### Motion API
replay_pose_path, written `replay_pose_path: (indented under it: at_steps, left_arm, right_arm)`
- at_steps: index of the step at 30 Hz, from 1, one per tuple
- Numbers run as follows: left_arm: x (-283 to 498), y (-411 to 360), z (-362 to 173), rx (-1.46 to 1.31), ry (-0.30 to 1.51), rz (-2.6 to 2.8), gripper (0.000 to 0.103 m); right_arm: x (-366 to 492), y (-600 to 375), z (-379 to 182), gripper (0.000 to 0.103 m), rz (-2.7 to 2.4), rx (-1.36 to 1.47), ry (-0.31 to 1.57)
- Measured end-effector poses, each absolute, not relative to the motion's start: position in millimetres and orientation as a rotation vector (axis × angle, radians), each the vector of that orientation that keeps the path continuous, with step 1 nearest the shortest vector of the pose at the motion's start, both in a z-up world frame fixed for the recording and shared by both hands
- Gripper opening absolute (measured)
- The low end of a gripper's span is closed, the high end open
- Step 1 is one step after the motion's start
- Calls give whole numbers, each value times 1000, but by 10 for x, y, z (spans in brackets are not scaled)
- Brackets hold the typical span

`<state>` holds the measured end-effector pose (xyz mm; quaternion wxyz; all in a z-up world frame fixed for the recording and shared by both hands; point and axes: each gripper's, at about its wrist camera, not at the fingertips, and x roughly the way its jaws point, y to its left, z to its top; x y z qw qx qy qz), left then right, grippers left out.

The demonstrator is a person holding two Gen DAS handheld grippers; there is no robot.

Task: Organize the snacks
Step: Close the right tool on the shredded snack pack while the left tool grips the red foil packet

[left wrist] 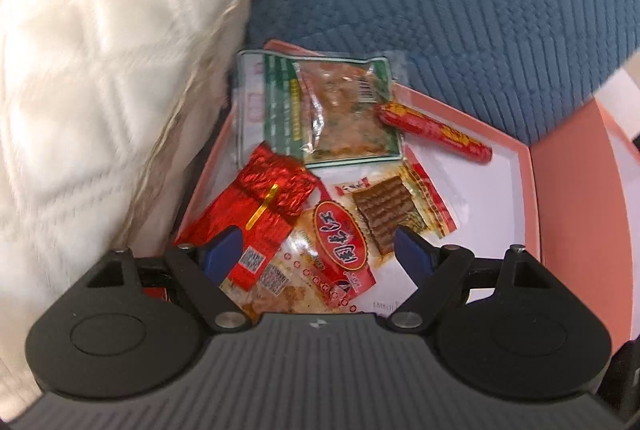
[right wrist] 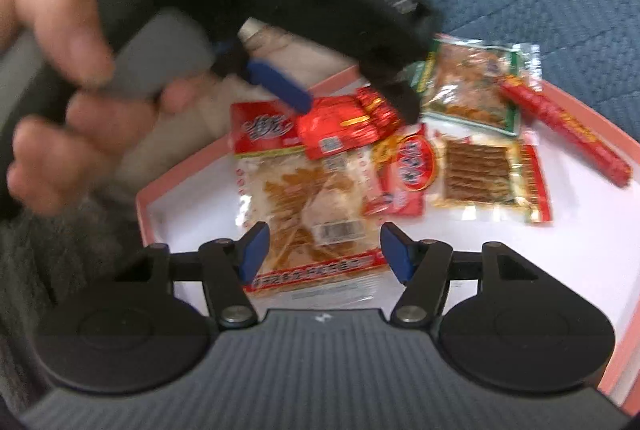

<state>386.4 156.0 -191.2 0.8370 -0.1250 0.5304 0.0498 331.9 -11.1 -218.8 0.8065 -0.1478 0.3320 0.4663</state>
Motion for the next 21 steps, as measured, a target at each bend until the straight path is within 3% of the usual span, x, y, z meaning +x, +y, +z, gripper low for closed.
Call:
replay_pose_path:
  at_steps: [2,12,15,17,21]
  left_arm:
    - [3943,1509,-1868,-206,1132,89,86]
    - [4323,1280,-2006,135,1235,28,82]
    - [4412,1294,-2115,148,1263,24,77]
    - [4456,1304,-2207,168,1286,21,67]
    - [4504,1426,-2331,174,1309,61,64]
  right_arm:
    - [3314,-85,-2205,87,1006,-321,699]
    - [3265,67,-2274,87,1056,-376,669]
    - [3298,117,-2338,87,1053,-388,667]
    - [3300,155,-2376,89,1054,-406,667]
    - [3169,183,-2446,91,1064,-500,603]
